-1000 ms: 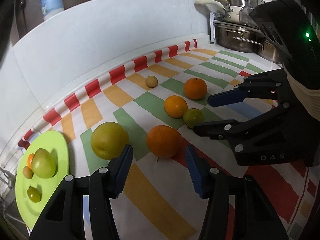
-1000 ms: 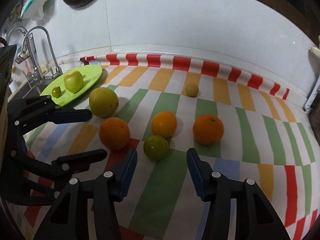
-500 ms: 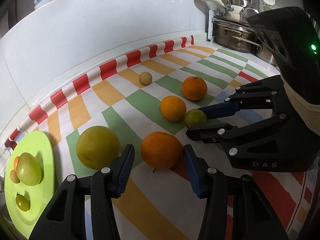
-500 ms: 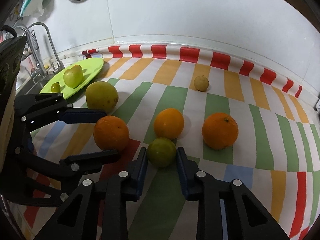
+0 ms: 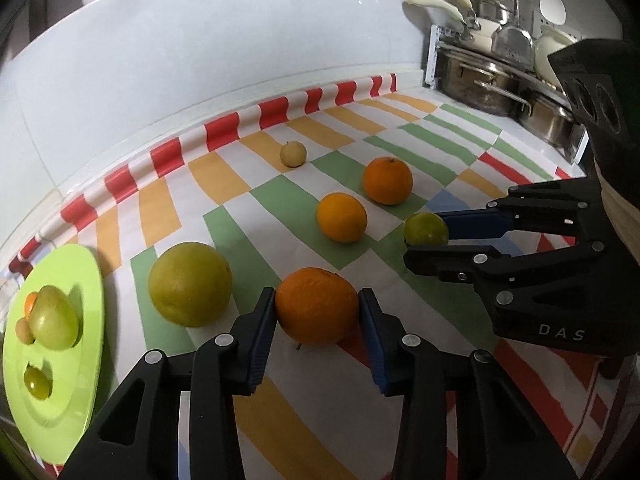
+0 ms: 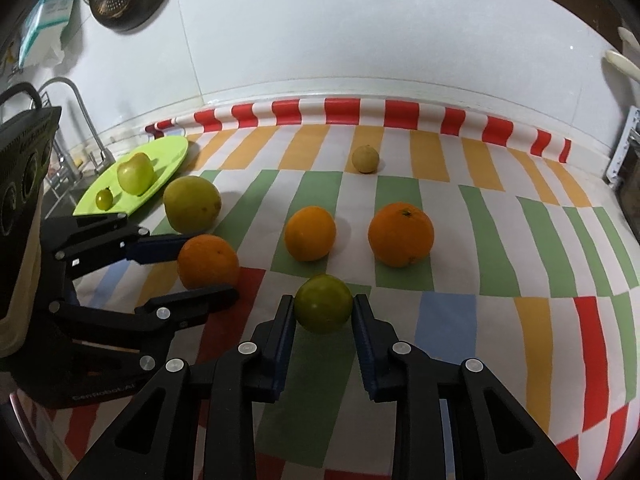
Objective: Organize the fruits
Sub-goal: 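Carry the orange toward the green plate with the left tool while the right tool carries the green fruit, then lower both fruits onto the plate and open both tools, then withdraw both open tools from the plate toward the remaining fruit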
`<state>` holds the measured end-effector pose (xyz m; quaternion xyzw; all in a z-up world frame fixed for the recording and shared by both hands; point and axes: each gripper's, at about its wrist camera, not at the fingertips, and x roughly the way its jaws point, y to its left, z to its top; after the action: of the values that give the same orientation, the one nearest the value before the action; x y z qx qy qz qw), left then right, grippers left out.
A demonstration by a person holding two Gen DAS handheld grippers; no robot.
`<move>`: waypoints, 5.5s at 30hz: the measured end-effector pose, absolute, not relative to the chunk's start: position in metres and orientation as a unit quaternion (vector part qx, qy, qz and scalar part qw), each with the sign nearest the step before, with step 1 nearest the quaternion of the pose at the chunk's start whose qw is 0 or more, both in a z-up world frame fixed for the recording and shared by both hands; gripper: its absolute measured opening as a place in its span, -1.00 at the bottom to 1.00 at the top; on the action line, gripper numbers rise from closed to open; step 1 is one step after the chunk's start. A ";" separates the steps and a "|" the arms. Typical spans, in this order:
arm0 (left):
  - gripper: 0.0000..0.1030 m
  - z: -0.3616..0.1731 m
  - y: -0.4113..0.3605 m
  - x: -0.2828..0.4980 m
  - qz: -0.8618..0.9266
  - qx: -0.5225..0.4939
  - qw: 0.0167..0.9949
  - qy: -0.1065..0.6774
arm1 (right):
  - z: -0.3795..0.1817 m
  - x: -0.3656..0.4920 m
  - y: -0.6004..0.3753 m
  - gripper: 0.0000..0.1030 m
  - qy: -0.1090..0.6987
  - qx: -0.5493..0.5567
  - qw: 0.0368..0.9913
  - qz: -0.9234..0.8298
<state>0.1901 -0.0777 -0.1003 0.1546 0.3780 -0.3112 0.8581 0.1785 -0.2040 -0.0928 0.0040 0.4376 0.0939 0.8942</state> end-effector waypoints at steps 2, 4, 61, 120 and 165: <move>-0.21 -0.094 -0.073 0.186 -0.302 0.145 0.864 0.375 | -0.088 0.174 -0.204 -0.42 0.432 0.008 0.897 0.092; -0.21 -0.089 -0.069 0.182 -0.292 0.135 0.870 0.373 | -0.084 0.171 -0.204 -0.42 0.429 0.011 0.899 0.092; -0.21 -0.006 0.136 0.125 -0.024 0.015 0.955 0.294 | 0.016 0.168 -0.018 -0.42 0.293 -0.044 0.912 0.283; 0.67 0.003 0.089 0.128 -0.003 0.022 0.965 0.262 | 0.004 0.166 -0.082 0.35 0.305 -0.009 0.938 0.167; 0.82 -0.068 -0.016 0.185 -0.144 0.074 0.927 0.338 | -0.059 0.178 -0.191 0.34 0.376 0.038 0.925 0.051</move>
<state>0.1850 -0.0164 -0.0676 0.0744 0.3378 -0.1442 0.9271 0.1777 -0.1914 -0.0589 0.0377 0.3756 0.0507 0.9246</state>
